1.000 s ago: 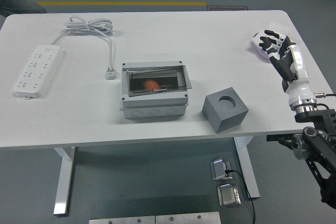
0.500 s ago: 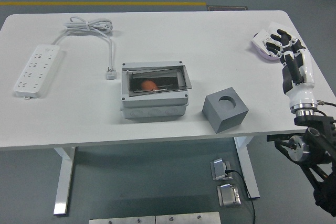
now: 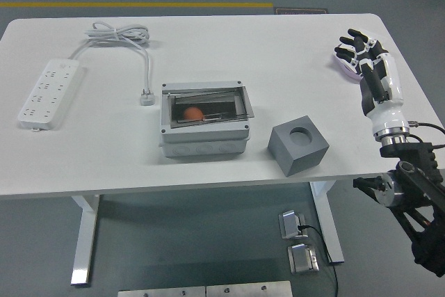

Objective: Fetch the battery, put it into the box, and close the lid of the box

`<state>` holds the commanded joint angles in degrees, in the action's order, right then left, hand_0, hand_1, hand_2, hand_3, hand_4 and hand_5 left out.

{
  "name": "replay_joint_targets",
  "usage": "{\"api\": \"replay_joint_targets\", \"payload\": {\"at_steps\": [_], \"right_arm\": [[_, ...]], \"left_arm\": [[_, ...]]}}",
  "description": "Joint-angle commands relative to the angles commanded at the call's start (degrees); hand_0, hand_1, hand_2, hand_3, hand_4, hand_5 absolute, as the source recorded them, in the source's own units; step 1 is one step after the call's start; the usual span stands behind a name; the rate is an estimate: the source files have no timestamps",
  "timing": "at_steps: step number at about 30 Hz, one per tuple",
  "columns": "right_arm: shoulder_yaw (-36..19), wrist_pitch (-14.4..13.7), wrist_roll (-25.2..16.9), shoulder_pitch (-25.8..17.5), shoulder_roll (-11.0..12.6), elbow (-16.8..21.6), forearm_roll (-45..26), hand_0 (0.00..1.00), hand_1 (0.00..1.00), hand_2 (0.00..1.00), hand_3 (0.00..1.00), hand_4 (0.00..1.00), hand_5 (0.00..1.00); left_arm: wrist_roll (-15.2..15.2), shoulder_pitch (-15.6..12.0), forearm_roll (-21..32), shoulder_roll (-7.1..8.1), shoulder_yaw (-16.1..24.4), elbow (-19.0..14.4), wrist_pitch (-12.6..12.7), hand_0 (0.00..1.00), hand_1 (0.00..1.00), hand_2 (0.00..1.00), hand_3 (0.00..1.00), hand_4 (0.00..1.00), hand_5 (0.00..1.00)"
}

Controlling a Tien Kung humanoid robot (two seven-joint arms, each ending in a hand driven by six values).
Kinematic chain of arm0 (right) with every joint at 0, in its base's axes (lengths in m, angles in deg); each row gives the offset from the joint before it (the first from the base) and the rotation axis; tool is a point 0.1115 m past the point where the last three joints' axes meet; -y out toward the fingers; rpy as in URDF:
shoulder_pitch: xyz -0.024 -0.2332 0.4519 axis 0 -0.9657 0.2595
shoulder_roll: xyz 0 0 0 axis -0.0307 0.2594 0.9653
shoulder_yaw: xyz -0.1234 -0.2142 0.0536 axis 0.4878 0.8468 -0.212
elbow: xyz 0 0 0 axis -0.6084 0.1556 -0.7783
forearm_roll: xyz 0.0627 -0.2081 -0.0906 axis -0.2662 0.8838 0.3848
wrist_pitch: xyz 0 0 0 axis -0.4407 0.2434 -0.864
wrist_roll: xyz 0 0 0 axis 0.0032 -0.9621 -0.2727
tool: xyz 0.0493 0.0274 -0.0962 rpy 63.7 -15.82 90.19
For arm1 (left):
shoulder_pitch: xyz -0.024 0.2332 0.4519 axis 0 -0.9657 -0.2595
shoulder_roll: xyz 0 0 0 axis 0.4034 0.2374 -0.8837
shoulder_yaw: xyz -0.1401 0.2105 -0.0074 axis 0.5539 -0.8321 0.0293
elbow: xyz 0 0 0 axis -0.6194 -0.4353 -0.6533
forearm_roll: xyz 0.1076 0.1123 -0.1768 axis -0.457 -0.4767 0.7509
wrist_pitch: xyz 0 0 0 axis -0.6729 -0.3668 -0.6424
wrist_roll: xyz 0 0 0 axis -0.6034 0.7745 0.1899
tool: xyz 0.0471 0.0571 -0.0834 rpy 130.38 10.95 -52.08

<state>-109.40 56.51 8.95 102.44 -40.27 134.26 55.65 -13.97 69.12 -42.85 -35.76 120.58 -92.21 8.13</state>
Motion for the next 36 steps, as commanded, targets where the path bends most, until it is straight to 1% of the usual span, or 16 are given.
{"api": "replay_joint_targets", "payload": {"at_steps": [17, 36], "right_arm": [[0.4, -0.6, 0.3, 1.6, 0.2, -0.1, 1.1, 0.727, 0.627, 0.655, 0.698, 0.807, 0.599], [0.3, -0.8, 0.4, 2.4, 0.1, -0.7, 1.6, 0.726, 0.63, 0.656, 0.698, 0.806, 0.597]], "left_arm": [[0.2, -1.1, 1.5, -0.93, -0.5, 0.1, 0.3, 0.64, 0.687, 0.587, 0.568, 0.578, 0.015], [0.0, -1.3, 0.8, -0.99, -0.1, 0.1, 0.3, 0.64, 0.687, 0.587, 0.568, 0.578, 0.02]]}}
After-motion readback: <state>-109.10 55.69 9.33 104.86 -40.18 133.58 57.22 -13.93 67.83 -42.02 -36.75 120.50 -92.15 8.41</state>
